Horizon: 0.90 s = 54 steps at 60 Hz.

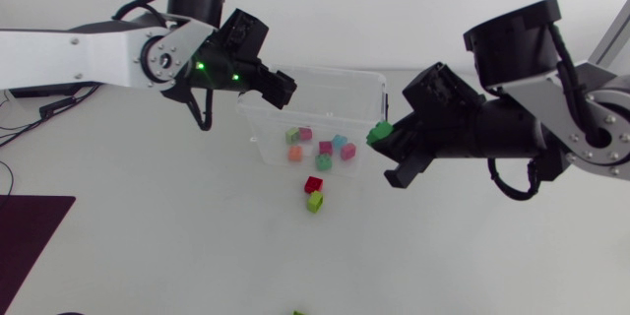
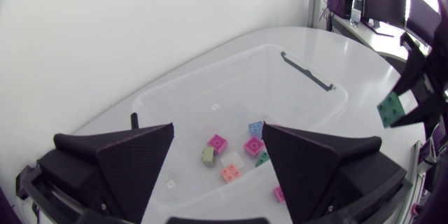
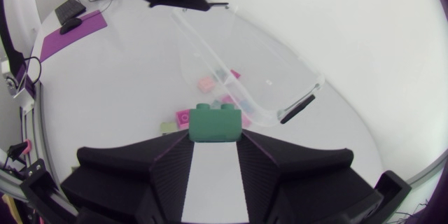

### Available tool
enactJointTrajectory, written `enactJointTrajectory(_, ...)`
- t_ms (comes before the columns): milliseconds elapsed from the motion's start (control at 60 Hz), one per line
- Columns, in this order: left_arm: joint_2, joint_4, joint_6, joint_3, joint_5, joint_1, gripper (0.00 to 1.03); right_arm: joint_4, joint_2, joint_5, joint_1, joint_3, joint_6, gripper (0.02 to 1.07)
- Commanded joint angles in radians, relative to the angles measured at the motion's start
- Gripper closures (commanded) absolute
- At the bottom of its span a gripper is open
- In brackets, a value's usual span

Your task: Pick up the duplo bricks and place them in the container

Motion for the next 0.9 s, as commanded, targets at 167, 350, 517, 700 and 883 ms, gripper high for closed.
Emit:
enactJointTrajectory(167,-0.168,-0.086,0.07,-0.224,0.025,-0.064,0.13,0.046,0.151,0.0,-0.051,0.156,0.016,0.78)
enactJointTrajectory(350,-0.158,-0.129,0.111,-0.296,0.082,-0.098,0.13,0.09,0.278,0.0,-0.079,0.263,0.039,0.78)
enactJointTrajectory(517,-0.095,-0.127,0.125,-0.314,0.082,-0.141,0.13,0.133,0.392,-0.002,-0.083,0.349,0.071,0.78)
enactJointTrajectory(700,-0.043,-0.129,0.127,-0.306,0.08,-0.183,0.13,0.158,0.518,0.021,-0.086,0.456,0.09,0.78)
enactJointTrajectory(883,0.034,-0.135,0.127,-0.286,0.08,-0.226,0.13,0.173,0.622,0.058,-0.099,0.525,0.087,0.48)
